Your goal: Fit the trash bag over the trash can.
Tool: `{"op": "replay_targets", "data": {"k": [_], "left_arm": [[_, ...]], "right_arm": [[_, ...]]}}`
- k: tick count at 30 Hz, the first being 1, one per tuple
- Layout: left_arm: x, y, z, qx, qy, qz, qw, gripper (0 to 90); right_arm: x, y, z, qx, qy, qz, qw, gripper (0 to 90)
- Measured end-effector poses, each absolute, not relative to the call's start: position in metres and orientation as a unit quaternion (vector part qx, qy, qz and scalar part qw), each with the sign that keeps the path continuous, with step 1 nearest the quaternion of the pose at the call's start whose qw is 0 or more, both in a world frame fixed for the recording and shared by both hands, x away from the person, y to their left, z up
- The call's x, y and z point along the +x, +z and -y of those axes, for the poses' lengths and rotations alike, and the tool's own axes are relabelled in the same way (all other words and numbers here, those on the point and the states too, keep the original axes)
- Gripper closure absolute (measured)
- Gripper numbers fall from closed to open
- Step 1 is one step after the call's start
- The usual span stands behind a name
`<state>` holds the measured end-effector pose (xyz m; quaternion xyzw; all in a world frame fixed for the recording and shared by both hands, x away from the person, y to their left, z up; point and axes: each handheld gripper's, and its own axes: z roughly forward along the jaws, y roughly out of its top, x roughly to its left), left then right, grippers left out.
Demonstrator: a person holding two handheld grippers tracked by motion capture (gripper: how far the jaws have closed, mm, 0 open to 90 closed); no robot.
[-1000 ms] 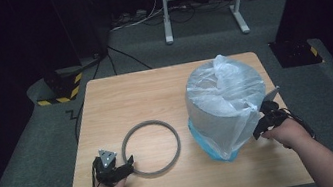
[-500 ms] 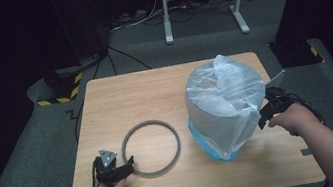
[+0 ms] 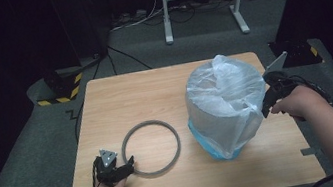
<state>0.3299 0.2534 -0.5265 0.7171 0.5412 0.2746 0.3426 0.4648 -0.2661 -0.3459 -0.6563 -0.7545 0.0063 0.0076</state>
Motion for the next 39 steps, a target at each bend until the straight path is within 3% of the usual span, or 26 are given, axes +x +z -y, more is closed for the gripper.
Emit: {"op": "replay_targets", "data": {"k": [17,39], "left_arm": [[0.330,-0.527,-0.253,0.720,0.273,-0.540,0.340,17.5],[0.331,-0.527,-0.253,0.723,0.263,-0.539,0.342,19.8]], "right_arm": [[0.463,-0.331,0.273,-0.662,0.021,0.749,0.015,38.7],[0.463,-0.246,0.257,-0.667,0.010,0.745,-0.008,46.0]]}}
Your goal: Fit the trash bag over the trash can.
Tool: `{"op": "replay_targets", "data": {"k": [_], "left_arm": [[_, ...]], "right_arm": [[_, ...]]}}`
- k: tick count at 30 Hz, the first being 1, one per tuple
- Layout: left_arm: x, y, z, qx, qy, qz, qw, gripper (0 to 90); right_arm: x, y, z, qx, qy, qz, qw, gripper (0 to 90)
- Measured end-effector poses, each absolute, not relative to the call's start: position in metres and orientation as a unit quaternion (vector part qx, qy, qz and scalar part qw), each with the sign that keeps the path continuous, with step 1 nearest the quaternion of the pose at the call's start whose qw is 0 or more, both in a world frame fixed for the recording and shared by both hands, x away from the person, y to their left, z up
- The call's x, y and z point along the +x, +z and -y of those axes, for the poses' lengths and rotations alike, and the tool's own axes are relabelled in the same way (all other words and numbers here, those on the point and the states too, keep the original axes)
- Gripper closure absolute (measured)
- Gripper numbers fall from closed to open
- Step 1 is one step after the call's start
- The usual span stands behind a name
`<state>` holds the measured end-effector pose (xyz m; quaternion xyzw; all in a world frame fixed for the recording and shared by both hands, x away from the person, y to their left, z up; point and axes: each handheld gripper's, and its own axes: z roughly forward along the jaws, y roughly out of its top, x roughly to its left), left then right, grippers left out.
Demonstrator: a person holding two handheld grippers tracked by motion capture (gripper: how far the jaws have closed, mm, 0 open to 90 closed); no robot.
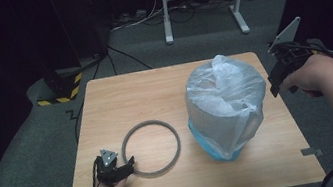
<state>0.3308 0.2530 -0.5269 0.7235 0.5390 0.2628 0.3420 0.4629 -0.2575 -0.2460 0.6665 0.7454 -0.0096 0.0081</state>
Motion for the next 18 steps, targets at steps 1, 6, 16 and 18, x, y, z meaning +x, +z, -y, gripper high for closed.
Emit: {"op": "replay_targets", "data": {"k": [1,6,16,18], "left_arm": [[0.331,-0.527,-0.253,0.723,0.263,-0.539,0.342,19.8],[0.331,-0.527,-0.253,0.724,0.261,-0.539,0.342,19.8],[0.331,-0.527,-0.253,0.725,0.258,-0.539,0.343,19.9],[0.331,-0.527,-0.254,0.725,0.257,-0.539,0.343,19.9]], "right_arm": [[0.463,-0.246,0.257,0.667,-0.010,-0.745,0.008,46.0],[0.464,-0.228,0.241,0.659,-0.011,-0.752,0.020,46.0],[0.468,-0.207,0.191,0.629,-0.003,-0.777,0.034,45.8],[0.470,-0.208,0.180,0.621,-0.004,-0.783,0.034,45.7]]}}
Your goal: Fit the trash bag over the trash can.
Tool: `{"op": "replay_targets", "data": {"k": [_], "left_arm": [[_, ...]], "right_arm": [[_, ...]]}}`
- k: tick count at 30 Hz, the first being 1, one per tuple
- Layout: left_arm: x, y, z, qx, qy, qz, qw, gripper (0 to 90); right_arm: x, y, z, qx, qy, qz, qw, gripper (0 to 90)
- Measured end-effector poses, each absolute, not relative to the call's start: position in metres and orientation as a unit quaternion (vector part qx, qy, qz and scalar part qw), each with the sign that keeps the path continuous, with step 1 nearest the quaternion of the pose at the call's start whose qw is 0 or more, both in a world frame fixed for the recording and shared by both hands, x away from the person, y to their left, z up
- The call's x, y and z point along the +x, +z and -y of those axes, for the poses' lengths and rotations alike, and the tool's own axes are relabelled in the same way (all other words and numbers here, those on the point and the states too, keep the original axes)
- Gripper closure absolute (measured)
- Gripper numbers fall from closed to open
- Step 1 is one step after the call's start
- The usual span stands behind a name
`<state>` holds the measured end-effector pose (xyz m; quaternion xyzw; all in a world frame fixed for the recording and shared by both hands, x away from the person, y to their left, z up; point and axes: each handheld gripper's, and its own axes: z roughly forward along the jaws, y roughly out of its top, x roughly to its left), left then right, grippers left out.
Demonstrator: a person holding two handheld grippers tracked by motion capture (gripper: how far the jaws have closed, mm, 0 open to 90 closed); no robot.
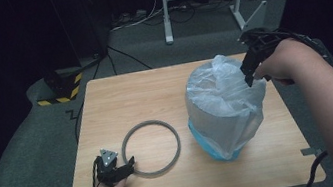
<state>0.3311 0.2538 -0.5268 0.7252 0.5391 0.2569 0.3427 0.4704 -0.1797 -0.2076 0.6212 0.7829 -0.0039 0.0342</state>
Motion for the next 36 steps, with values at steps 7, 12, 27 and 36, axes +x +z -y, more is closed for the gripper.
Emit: {"op": "replay_targets", "data": {"k": [7,12,27,36], "left_arm": [[0.331,-0.527,-0.254,0.728,0.251,-0.538,0.343,20.6],[0.332,-0.527,-0.254,0.728,0.249,-0.538,0.344,21.1],[0.333,-0.528,-0.254,0.731,0.243,-0.536,0.345,22.4],[0.333,-0.528,-0.254,0.732,0.243,-0.537,0.342,22.8]], "right_arm": [[0.480,-0.214,0.147,0.600,0.000,-0.799,0.031,45.5],[0.491,-0.202,0.126,0.591,0.034,-0.805,0.051,45.8],[0.528,-0.294,0.117,0.580,-0.011,-0.813,0.055,59.4],[0.511,-0.251,0.114,0.578,0.029,-0.814,0.053,44.0]]}}
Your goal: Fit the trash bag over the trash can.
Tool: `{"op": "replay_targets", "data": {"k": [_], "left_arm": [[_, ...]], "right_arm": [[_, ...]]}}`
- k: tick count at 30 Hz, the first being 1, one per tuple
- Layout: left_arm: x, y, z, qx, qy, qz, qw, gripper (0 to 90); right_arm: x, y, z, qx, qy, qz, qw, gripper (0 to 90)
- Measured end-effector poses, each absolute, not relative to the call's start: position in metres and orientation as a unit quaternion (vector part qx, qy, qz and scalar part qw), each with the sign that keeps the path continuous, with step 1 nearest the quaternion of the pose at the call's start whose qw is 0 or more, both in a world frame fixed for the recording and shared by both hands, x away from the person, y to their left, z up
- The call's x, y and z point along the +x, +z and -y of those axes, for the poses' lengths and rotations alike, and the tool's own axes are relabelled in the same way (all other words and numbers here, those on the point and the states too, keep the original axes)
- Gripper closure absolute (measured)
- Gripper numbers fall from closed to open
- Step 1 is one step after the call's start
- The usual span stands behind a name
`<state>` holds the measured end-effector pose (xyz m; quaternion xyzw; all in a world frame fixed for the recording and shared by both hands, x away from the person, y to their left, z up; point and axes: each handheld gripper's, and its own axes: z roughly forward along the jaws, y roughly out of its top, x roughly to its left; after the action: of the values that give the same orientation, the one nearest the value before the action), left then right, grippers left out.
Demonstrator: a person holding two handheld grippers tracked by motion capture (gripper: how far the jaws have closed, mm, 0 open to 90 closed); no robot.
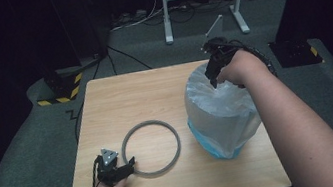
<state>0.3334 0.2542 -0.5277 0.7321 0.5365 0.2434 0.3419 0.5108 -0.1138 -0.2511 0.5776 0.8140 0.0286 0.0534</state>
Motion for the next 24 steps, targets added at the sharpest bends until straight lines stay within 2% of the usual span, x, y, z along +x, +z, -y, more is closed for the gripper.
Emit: {"op": "replay_targets", "data": {"k": [3,6,10,11,12,15,19,24], "left_arm": [[0.333,-0.528,-0.254,0.732,0.244,-0.537,0.342,22.8],[0.333,-0.528,-0.254,0.732,0.244,-0.537,0.342,22.9],[0.333,-0.528,-0.254,0.731,0.242,-0.537,0.345,22.8],[0.333,-0.528,-0.254,0.731,0.242,-0.537,0.345,22.8],[0.333,-0.528,-0.255,0.730,0.243,-0.537,0.345,22.8],[0.334,-0.528,-0.255,0.729,0.240,-0.539,0.346,22.8],[0.334,-0.528,-0.256,0.728,0.238,-0.542,0.346,23.0],[0.334,-0.528,-0.255,0.729,0.240,-0.541,0.343,23.0]], "right_arm": [[0.500,-0.237,0.111,0.575,0.032,-0.816,0.057,47.9],[0.494,-0.239,0.112,0.580,0.030,-0.812,0.050,49.7],[0.496,-0.286,0.124,0.597,-0.012,-0.802,0.021,43.5],[0.496,-0.286,0.124,0.597,-0.012,-0.802,0.021,43.5],[0.500,-0.304,0.129,0.601,-0.019,-0.799,0.015,40.8],[0.505,-0.315,0.132,0.603,-0.023,-0.797,0.010,39.3],[0.506,-0.312,0.134,0.603,-0.016,-0.798,0.007,38.4],[0.496,-0.281,0.128,0.596,0.008,-0.803,0.018,37.9]]}}
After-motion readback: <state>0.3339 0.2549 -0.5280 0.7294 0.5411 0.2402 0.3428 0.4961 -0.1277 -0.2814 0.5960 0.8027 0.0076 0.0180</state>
